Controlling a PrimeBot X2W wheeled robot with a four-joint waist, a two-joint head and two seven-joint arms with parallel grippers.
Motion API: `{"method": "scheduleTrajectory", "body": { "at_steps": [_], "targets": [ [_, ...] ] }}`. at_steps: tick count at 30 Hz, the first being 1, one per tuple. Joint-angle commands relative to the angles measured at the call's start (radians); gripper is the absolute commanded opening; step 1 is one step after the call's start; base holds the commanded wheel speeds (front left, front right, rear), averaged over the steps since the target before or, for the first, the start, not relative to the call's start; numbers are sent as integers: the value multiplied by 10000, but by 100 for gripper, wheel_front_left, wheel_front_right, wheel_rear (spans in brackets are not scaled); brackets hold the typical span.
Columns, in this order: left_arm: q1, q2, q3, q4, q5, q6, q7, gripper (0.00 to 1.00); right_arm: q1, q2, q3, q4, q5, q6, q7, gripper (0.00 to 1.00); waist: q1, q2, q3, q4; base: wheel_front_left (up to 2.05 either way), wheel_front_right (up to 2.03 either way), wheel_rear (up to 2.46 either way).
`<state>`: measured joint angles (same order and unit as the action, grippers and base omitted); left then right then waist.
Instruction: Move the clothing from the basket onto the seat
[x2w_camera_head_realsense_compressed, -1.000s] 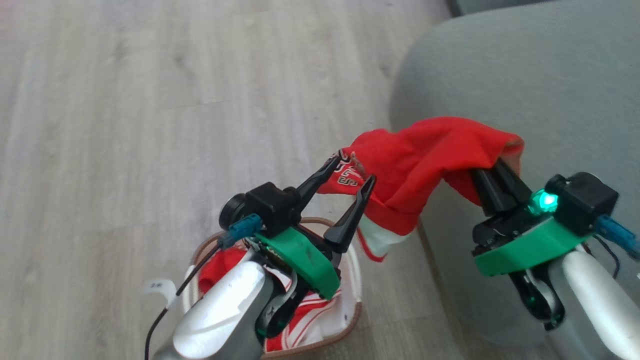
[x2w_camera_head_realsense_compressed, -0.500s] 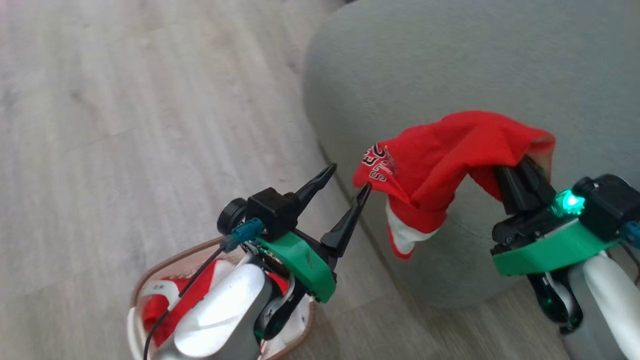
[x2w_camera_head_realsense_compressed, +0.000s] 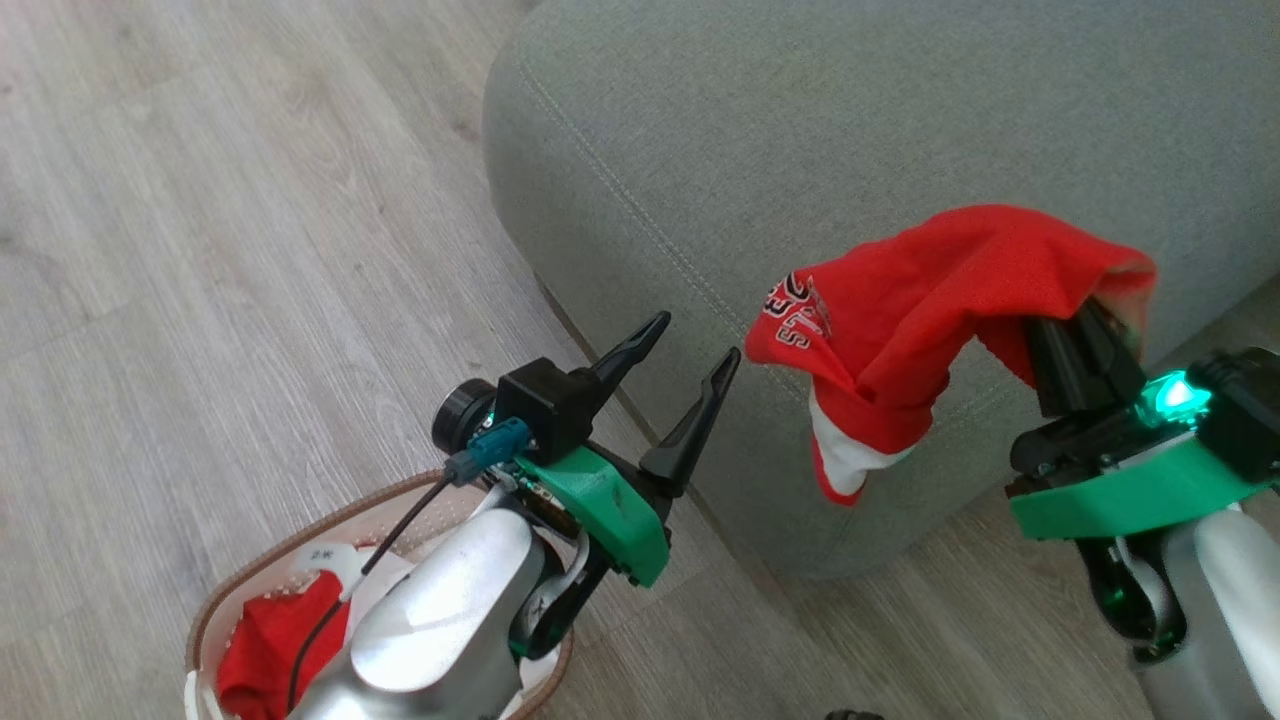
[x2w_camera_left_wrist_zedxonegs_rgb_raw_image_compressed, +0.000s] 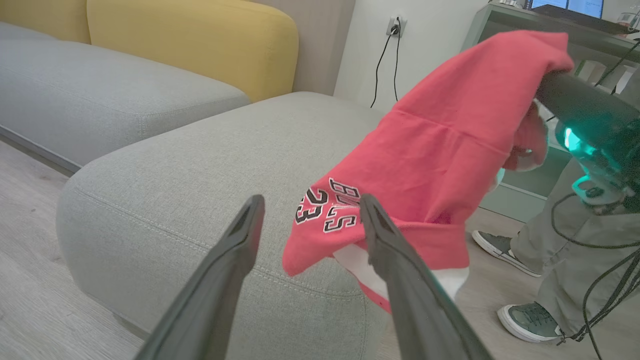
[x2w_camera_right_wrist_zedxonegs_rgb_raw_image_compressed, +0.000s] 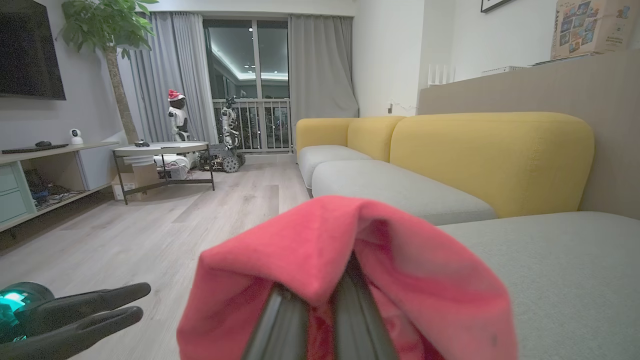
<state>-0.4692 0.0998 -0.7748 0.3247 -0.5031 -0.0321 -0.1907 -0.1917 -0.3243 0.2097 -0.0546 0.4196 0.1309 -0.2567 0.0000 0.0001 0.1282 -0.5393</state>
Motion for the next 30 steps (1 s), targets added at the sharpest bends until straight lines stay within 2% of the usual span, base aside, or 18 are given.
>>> {"method": "scheduleTrajectory", "body": {
  "at_steps": [1, 7, 13, 30],
  "targets": [
    [-575, 55, 242, -253, 131, -40, -109, 100, -61, -81, 16, -405, -79, -2, -51, 0, 0, -1, 44, -11, 0, 0, 0],
    [-737, 42, 183, -121, 184, -37, -163, 100, -507, -143, -351, -468, -48, -2, -51, 0, 0, -1, 270, -21, 0, 0, 0],
    [-1002, 5, 76, -70, 280, 8, -84, 100, -1663, -601, -808, -48, 135, -2, -51, 0, 0, -1, 754, 278, 0, 0, 0],
    [-2506, -210, -459, -199, 935, 246, 556, 100, -5638, -2545, -984, 3467, 1746, -2, -51, 0, 0, -1, 3365, 1720, 0, 0, 0]
  ]
}}
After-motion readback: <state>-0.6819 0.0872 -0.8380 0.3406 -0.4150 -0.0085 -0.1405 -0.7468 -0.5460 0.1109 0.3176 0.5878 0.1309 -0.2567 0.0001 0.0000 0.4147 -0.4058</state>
